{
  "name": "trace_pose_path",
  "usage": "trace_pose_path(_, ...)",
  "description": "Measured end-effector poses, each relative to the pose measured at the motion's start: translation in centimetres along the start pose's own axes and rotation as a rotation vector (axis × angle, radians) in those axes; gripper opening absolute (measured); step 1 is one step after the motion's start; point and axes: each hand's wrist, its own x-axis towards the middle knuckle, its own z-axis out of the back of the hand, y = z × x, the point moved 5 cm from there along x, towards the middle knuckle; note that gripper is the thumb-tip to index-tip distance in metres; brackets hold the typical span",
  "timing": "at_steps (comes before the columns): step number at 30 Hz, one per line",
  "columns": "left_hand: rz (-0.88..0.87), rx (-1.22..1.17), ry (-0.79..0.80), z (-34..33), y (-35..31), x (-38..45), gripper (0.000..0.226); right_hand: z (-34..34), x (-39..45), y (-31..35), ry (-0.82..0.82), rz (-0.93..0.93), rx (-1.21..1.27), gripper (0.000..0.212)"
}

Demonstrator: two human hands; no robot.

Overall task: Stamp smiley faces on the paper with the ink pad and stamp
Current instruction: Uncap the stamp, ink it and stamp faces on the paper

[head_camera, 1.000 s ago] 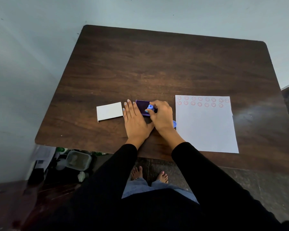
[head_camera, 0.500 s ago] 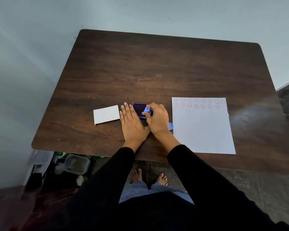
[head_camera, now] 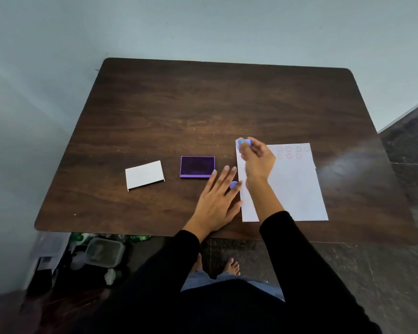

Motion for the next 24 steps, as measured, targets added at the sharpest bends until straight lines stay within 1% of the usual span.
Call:
trace_pose_path(2,0.006,0.046,0.05,-0.4,-0.2,-0.4,0.053,2.1,1.2,-0.2,-0.063,-0.088,0.117,0.024)
trace_pose_path(4,0.07,0.072,0.069,-0.4,0.3,-0.7,0.056,3.9,1.9,-0.6,-0.111,-0.161,0.189,0.026)
trace_pose_path(8,0.236,0.072,0.031,0.3,1.0,-1.0,0.059,7.0,2.7,-1.0,-0.184,-0.236,0.284,0.02)
trace_pose_path(10,0.28,-0.009,-0.009,0.5,0.6,-0.7,0.059,8.7,3.3,-0.8,-0.208,-0.255,0.399,0.02)
trace_pose_path(13,0.223,-0.235,-0.006,0.1,-1.2,0.6,0.056,11.6,4.6,-0.6,-0.282,-0.266,0.509,0.021)
trace_pose_path(15,0.168,-0.372,0.02,-0.4,-2.8,2.2,0.054,13.3,5.5,-0.7,-0.327,-0.263,0.495,0.021)
trace_pose_path(18,0.137,-0.44,0.031,-1.2,-4.1,4.3,0.052,14.7,7.1,-0.8,-0.364,-0.233,0.445,0.015)
trace_pose_path(20,0.158,-0.423,0.037,-1.8,-3.8,5.3,0.052,15.0,8.2,-0.9,-0.371,-0.194,0.422,0.013)
trace_pose_path(24,0.216,-0.328,0.044,-2.8,-2.5,5.9,0.054,15.4,9.5,-1.6,-0.421,-0.098,0.259,0.025)
